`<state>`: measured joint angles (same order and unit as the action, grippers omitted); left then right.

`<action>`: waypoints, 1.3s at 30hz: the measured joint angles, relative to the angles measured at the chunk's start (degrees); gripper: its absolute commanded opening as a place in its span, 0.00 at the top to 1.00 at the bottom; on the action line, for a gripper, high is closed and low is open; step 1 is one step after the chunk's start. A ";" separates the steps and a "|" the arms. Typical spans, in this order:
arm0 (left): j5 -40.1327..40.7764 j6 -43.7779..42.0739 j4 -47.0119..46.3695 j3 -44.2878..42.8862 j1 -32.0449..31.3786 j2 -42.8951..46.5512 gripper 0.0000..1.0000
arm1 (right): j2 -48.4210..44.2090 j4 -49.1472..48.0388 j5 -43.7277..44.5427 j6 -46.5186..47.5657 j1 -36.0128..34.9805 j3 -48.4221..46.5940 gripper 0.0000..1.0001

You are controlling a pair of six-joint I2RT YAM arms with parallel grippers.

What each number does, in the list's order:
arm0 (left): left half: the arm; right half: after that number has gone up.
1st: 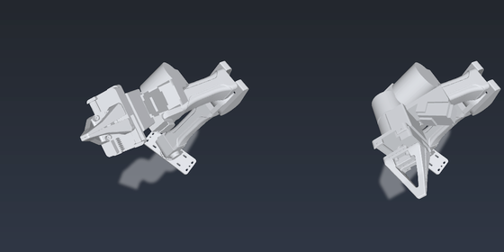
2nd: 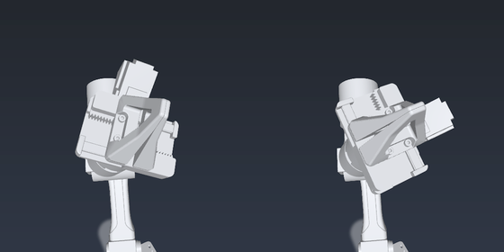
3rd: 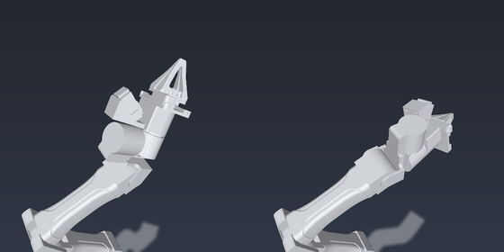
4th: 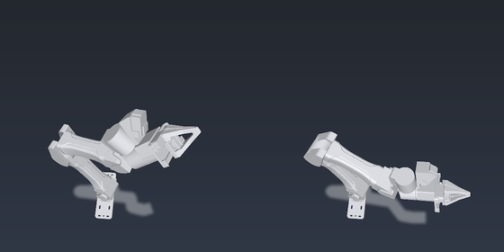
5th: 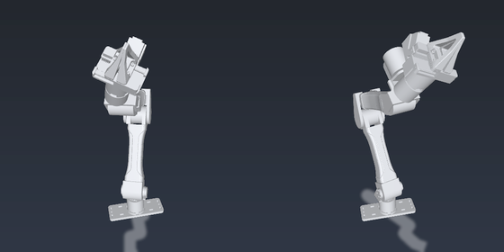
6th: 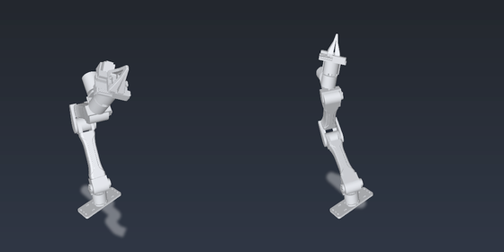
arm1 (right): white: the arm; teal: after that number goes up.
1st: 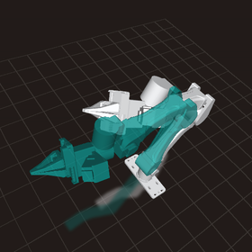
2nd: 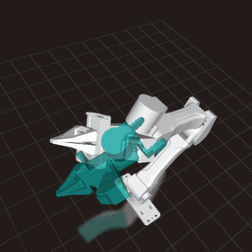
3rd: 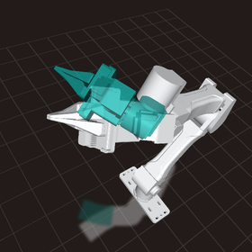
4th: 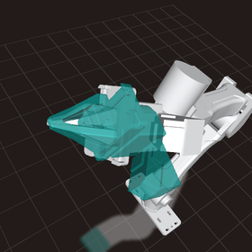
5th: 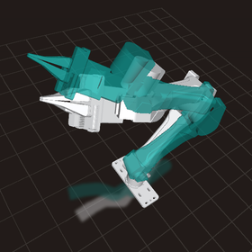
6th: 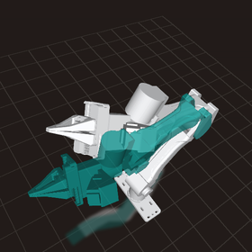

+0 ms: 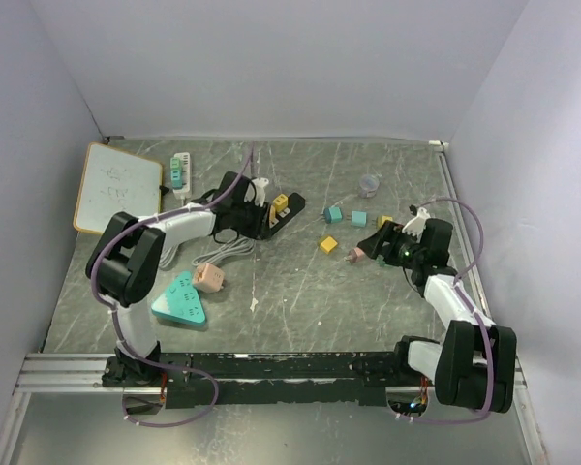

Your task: Pull the plug off the socket

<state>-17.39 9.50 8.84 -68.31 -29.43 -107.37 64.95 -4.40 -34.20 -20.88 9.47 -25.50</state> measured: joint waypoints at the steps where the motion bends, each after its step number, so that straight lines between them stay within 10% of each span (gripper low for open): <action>1: -0.28 0.68 -0.55 2.32 -0.57 1.25 0.57 | 0.15 0.07 0.59 0.22 -1.03 -0.09 0.27; 7: -0.87 3.28 -2.21 9.25 -3.15 4.83 0.57 | 0.90 0.48 3.21 0.96 -4.33 -0.98 0.27; 17: 2.60 10.27 -3.39 15.80 -0.85 17.86 0.23 | 2.36 1.01 5.64 1.66 -6.82 -1.88 0.27; 25: 5.75 15.06 -1.70 8.74 7.19 10.05 0.23 | 3.78 0.70 5.97 1.44 -8.50 -1.88 0.27; 39: 1.29 16.52 -4.92 14.80 1.97 7.45 0.35 | 3.69 1.33 8.15 1.70 -11.28 -2.78 0.26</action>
<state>-16.10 26.02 3.92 -53.52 -27.46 -99.92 68.64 -3.07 -26.04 -19.18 -1.80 -28.27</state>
